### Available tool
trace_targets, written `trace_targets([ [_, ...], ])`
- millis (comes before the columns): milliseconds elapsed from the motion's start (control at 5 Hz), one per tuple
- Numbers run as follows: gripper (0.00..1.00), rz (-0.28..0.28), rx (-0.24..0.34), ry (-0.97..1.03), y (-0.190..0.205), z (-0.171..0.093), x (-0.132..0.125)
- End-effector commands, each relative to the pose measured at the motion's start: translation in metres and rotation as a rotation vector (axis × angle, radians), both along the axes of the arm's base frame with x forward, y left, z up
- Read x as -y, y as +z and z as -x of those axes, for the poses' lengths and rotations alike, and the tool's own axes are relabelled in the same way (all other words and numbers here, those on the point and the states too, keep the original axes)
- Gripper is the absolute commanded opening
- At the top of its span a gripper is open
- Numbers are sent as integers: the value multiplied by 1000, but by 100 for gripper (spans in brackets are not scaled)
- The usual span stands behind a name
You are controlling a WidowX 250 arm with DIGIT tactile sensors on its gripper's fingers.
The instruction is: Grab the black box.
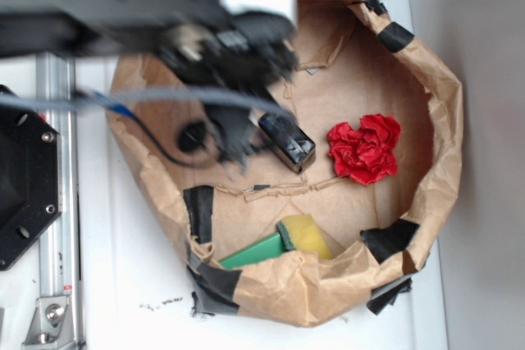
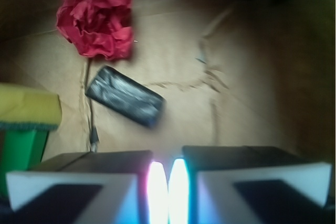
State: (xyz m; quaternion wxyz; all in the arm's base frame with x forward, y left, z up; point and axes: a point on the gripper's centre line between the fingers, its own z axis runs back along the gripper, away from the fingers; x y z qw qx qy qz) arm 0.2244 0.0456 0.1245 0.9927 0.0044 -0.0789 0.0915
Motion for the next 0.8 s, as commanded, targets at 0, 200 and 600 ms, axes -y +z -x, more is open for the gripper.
trace_targets([
  [0, 99, -33, 40, -110, 34, -1, -20],
  [200, 100, -164, 8, -365, 8, -31, 3],
  [600, 100, -252, -35, -734, -33, -65, 36],
])
